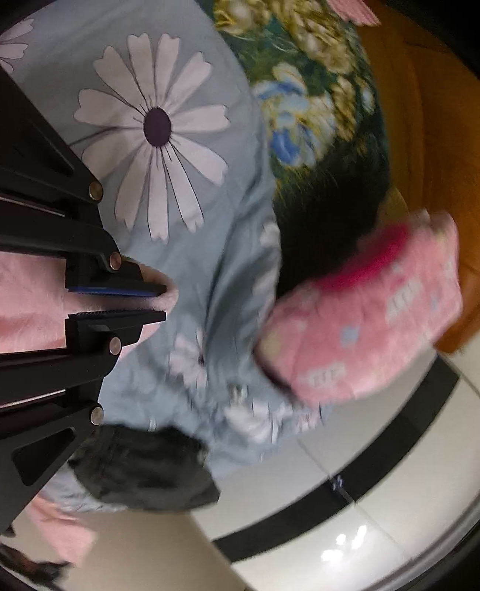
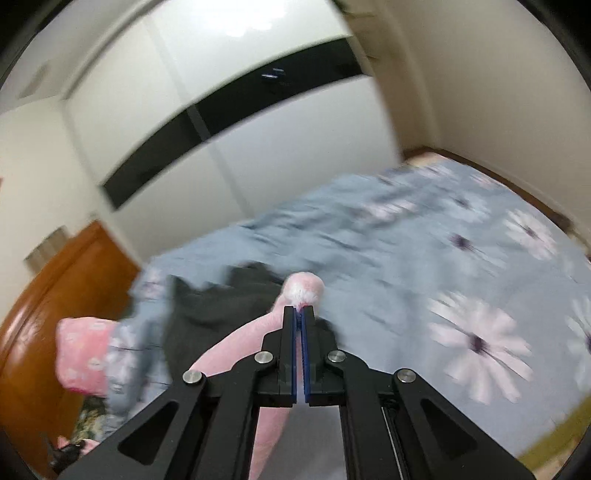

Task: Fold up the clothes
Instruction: 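Stretch the pink fleece between both grippers, pulling the right gripper away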

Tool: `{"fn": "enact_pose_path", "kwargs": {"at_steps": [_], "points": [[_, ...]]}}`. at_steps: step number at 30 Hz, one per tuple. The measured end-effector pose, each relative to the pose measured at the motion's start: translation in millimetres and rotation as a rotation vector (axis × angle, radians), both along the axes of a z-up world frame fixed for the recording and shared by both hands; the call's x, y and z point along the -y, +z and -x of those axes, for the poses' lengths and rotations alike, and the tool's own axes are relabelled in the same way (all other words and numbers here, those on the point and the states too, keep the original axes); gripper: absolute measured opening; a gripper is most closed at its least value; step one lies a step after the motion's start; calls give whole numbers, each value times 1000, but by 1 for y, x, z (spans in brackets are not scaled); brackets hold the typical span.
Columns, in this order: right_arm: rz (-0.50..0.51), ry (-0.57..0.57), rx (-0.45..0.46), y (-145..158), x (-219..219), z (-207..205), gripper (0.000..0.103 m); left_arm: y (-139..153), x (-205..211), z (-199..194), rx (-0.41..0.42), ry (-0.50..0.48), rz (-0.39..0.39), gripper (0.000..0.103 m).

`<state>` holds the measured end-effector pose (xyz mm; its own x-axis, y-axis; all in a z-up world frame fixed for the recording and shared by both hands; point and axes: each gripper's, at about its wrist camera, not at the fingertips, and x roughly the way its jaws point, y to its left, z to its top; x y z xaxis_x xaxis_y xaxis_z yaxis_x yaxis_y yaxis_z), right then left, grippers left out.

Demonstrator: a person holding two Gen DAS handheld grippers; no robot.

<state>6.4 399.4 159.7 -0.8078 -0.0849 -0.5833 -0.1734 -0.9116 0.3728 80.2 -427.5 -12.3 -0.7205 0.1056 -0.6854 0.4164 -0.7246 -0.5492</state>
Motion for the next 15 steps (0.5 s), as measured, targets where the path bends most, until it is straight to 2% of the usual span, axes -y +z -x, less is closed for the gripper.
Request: {"fn": "enact_pose_path", "kwargs": {"at_steps": [3, 6, 7, 11, 15], "points": [[15, -129, 188, -75, -43, -34, 2, -39, 5, 3, 97, 41, -41, 7], [64, -235, 378, -152, -73, -72, 2, -67, -1, -5, 149, 50, -78, 7], [84, -254, 411, -168, -79, -84, 2, -73, -3, -7, 162, 47, -78, 7], [88, -290, 467, -192, -88, -110, 2, -78, -9, -10, 179, 34, -66, 8], [52, -299, 444, -174, -84, -110, 4, -72, -9, -9, 168, 23, -52, 9]]}}
